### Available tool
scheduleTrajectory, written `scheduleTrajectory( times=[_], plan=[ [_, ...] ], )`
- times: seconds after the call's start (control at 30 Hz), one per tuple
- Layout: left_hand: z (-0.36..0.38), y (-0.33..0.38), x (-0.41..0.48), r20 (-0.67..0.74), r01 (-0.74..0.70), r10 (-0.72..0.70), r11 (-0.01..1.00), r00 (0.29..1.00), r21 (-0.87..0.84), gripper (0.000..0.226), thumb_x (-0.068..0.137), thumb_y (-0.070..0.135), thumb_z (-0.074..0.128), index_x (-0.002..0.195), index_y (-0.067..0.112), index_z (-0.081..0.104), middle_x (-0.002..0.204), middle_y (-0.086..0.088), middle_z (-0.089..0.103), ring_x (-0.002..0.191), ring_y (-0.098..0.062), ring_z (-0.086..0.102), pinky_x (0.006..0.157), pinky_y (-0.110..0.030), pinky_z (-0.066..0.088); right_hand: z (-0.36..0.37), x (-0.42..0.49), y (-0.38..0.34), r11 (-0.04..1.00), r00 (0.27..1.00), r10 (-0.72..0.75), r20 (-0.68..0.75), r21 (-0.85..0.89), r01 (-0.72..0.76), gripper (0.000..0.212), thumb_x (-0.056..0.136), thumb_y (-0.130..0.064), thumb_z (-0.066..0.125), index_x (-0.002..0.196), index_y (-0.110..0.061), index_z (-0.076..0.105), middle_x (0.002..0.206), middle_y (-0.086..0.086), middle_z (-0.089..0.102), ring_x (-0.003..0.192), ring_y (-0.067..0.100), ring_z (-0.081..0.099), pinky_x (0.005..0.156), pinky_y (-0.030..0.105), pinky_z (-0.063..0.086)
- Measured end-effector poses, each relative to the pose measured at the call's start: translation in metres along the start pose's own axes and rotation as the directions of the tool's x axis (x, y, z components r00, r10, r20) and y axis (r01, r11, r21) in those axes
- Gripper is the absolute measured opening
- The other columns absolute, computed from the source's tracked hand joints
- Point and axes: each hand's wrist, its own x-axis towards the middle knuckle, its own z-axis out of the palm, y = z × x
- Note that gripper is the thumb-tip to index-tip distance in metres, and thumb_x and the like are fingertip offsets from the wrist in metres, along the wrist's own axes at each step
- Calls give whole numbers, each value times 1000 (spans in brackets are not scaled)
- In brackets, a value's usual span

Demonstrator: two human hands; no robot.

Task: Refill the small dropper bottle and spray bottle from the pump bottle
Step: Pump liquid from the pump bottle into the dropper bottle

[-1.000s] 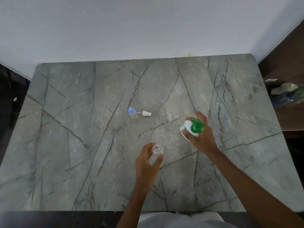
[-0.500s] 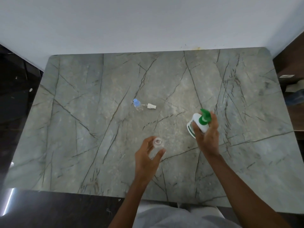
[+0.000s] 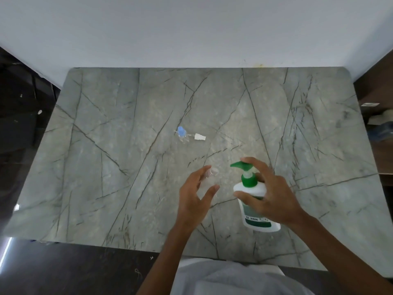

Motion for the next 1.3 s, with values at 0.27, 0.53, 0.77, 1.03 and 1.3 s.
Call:
scheduleTrajectory(
  times=[0.27,0.53,0.77,1.03,1.3],
  plan=[
    [-10,-2,0,41,-82,80,996,996,30,50,85,29,72,131,27,53,121,11,62,113,-7,60,94,-28,53,6,2,-16,962,996,-66,64,-260,81,74,78,-50,66,136,-52,21,89,-14,63,61,8,60,58,20,54],
    [-17,-3,-3,65,-140,135,987,989,73,50,85,31,72,130,33,50,118,13,61,107,-2,60,89,-20,52,16,5,-25,942,991,-29,132,-328,71,74,78,-55,64,136,-48,20,81,-10,64,55,4,56,59,18,52],
    [-21,-5,-4,67,-146,142,987,988,63,48,85,31,72,129,27,54,114,11,63,103,-1,60,86,-15,50,16,11,-34,926,988,-36,153,-366,90,69,79,-50,66,134,-44,25,78,-9,64,46,2,52,54,11,46],
    [-24,1,-8,83,-161,156,985,984,62,50,85,26,73,128,35,50,113,20,59,104,4,58,86,-11,47,11,14,-38,907,986,-13,168,-413,82,62,78,-53,65,128,-42,30,87,-7,66,58,8,59,65,15,51],
    [-26,6,-6,52,-177,176,984,983,19,48,85,39,68,129,28,53,114,16,61,104,-1,60,87,-18,52,7,16,-48,908,986,-21,168,-410,89,74,76,-56,65,134,-47,19,90,-8,67,59,8,60,63,15,51]
  ],
)
